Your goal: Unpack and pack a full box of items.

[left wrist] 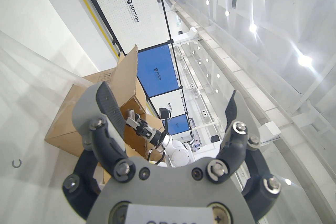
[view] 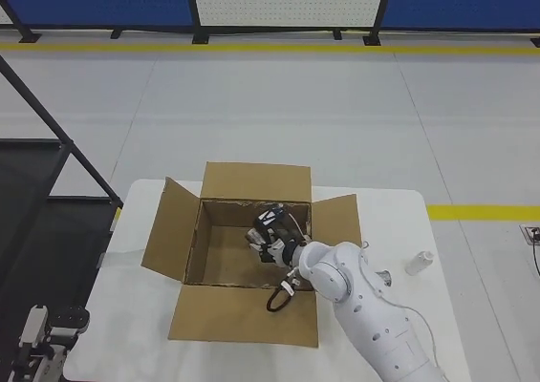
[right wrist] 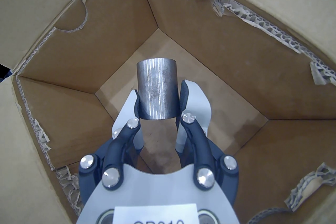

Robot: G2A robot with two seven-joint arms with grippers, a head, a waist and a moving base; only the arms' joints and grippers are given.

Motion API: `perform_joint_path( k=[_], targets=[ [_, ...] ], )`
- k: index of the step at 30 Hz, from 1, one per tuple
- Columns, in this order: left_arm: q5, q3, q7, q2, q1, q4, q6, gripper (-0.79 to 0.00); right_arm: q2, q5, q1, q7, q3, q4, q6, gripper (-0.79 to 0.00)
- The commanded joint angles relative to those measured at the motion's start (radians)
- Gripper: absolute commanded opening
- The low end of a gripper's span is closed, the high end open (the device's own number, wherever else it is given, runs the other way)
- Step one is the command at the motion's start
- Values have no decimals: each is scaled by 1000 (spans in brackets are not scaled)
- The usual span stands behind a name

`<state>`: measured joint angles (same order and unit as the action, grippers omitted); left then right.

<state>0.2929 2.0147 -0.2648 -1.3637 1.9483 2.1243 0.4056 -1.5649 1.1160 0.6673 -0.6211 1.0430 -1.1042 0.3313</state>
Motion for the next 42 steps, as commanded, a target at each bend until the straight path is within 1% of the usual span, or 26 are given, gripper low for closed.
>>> perform_joint_path(
  k=[1, 5, 8, 14, 16, 19, 22, 24, 26, 29, 34, 39, 42],
  targets=[
    [6, 3, -2, -1, 6, -2, 4, 0, 1, -1, 2, 3, -2, -15, 1, -785],
    [13, 6, -7, -2, 14, -2, 9, 0, 17, -16, 48, 44, 54, -105, 9, -785],
    [11, 6, -22, -1, 18, 1, 12, 0, 42, -35, 144, 77, 143, -250, 34, -785],
    [-15, -17, -66, 0, 17, 12, 12, 0, 94, -96, 461, 114, 380, -642, 101, -785],
    [-27, -30, -79, 1, 15, 16, 12, 0, 106, -116, 567, 140, 464, -746, 101, -785],
    [-49, -51, -97, 2, 12, 22, 10, 0, 117, -140, 708, 193, 565, -857, 79, -785],
    [-70, -70, -111, 3, 8, 28, 8, 0, 123, -169, 820, 232, 653, -920, 51, -785],
    [-83, -82, -114, 3, 5, 31, 5, 0, 126, -190, 875, 246, 699, -937, 24, -785],
    [-95, -93, -115, 3, 2, 34, 3, 0, 130, -224, 913, 233, 733, -931, 21, -785],
    [-111, -106, -115, 4, -1, 37, -1, 0, 137, -255, 932, 183, 770, -888, 4, -785],
    [-133, -119, -107, 5, -7, 38, -9, 0, 147, -271, 895, 107, 784, -770, -55, -785],
    [-151, -129, -99, 6, -14, 40, -19, 0, 160, -246, 807, 8, 780, -633, -118, -785],
    [-158, -133, -95, 7, -18, 43, -23, 0, 167, -231, 767, -38, 773, -577, -133, -785]
  ],
)
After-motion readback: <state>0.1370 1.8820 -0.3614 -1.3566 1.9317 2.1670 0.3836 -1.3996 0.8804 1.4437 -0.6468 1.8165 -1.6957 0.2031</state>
